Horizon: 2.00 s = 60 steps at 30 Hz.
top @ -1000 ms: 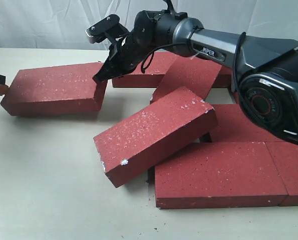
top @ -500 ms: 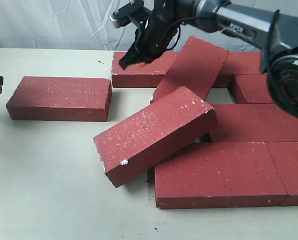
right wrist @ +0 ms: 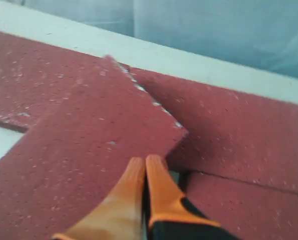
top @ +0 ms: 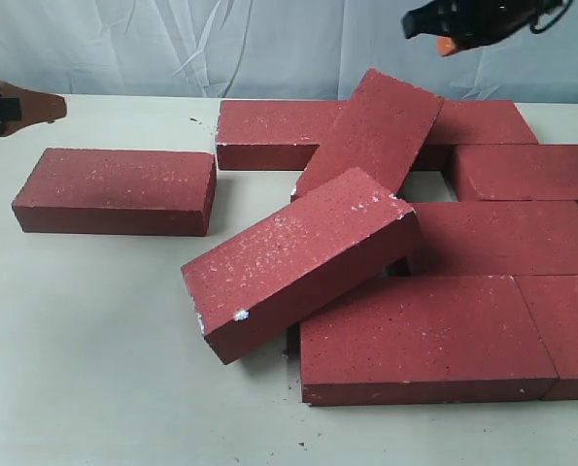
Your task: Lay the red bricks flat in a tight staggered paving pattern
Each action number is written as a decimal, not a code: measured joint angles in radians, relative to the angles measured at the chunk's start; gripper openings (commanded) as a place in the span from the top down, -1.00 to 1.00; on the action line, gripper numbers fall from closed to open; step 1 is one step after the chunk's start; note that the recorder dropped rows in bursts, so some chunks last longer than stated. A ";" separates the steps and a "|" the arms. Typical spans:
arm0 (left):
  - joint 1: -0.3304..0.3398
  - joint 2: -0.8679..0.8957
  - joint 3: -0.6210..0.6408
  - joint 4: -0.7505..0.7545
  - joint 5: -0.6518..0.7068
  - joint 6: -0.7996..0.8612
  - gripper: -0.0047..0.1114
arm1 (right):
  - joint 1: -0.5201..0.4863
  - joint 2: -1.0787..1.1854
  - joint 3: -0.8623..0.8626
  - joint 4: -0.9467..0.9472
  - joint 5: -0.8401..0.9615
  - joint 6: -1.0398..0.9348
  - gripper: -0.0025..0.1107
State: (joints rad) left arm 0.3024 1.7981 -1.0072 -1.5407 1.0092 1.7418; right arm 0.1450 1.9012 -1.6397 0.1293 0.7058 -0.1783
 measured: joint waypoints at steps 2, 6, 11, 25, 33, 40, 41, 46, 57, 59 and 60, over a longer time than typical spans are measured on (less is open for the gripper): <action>-0.055 0.000 0.002 0.000 -0.008 0.013 0.92 | -0.122 0.007 0.015 0.179 0.038 -0.078 0.97; -0.129 0.000 0.002 -0.024 -0.039 0.064 0.92 | -0.294 0.029 0.113 0.617 0.150 -0.385 0.97; -0.141 0.000 0.002 -0.029 -0.059 0.071 0.92 | -0.354 0.046 0.360 1.041 0.189 -0.750 0.62; -0.141 0.000 0.002 -0.002 -0.061 0.071 0.92 | -0.211 0.186 0.375 1.152 0.103 -0.734 -0.69; -0.141 0.000 0.002 -0.002 -0.061 0.071 0.92 | -0.172 0.210 0.375 1.167 0.004 -0.730 -0.69; -0.141 0.000 0.002 -0.002 -0.061 0.071 0.92 | -0.172 0.244 0.375 1.297 0.007 -0.829 -0.69; -0.141 0.000 0.002 -0.002 -0.061 0.071 0.92 | -0.172 0.255 0.375 1.332 0.009 -0.861 -0.69; -0.141 0.000 0.002 -0.002 -0.061 0.071 0.92 | -0.172 0.269 0.375 1.399 0.022 -0.936 -0.69; -0.141 0.000 0.002 -0.002 -0.061 0.071 0.92 | -0.171 0.271 0.375 1.480 0.072 -0.988 -0.49; -0.141 0.000 0.002 -0.002 -0.061 0.071 0.92 | -0.162 0.273 0.375 1.494 0.080 -0.988 -0.45; -0.141 0.000 0.002 -0.002 -0.061 0.071 0.92 | -0.158 0.273 0.375 1.500 0.082 -0.988 -0.45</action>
State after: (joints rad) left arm 0.1611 1.7981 -1.0057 -1.5430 0.9478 1.8132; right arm -0.0125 2.1743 -1.2642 1.6289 0.7879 -1.1668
